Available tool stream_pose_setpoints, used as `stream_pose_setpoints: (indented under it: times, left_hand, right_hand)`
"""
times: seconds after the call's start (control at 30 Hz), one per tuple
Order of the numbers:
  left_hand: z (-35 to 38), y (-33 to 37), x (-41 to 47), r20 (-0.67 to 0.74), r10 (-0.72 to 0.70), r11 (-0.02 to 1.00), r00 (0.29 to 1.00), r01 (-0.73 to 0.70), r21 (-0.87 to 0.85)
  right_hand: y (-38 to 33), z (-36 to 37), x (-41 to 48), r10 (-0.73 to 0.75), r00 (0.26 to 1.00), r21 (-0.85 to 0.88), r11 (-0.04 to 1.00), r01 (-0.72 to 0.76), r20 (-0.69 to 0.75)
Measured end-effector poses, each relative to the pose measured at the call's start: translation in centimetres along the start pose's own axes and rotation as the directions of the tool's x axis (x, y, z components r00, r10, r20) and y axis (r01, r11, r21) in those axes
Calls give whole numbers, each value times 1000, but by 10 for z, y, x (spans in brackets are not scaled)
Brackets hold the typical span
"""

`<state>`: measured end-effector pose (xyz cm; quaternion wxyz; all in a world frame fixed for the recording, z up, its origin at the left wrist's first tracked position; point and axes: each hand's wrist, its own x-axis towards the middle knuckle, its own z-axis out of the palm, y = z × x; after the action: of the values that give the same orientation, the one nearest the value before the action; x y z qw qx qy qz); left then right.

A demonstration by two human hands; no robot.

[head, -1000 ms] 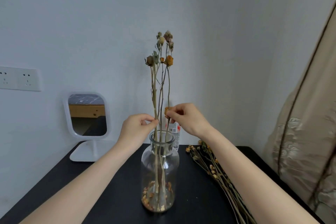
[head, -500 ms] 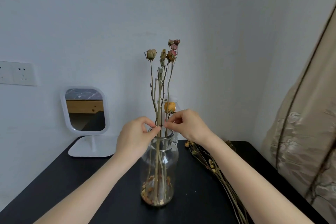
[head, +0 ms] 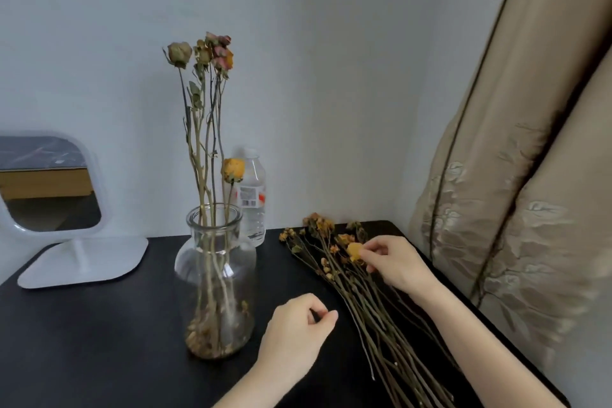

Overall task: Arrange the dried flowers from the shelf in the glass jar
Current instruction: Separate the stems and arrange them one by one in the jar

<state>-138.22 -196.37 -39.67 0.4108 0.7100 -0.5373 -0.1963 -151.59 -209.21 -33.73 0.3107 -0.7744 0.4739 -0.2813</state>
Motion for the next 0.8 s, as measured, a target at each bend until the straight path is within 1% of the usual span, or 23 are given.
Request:
stream_pose_setpoints:
  times: [0.13,0.27,0.37,0.47,0.57,0.67,0.8]
  left_hand:
    - [33,-7,31,58,-171,984,984,174,-45]
    - [52,-6,52,67,-244,967,967,248,-56]
    - [59,-4,63,82,-295,954,952,299,-37]
    - [64,-6,69,124,-310,948,943,317,-41]
    - [66,-9,73,137,-318,942,938,329,-69]
    - [67,-10,77,138,-331,936,934,343,-80]
    - [67,-9,79,145,-348,925,926,364,-104]
  right_hand:
    - [48,-4,-6,151,988,-83,986,-148,27]
    - [72,-4,-7,213,977,-116,971,-208,32]
    - [75,-1,-7,200,978,-136,972,-191,57]
    - [72,8,-6,123,989,-158,981,-110,80]
    - [64,17,-2,65,992,-179,983,-46,105]
    - [55,25,5,69,989,-237,971,-37,129]
    - [47,34,13,116,982,-332,941,-60,150]
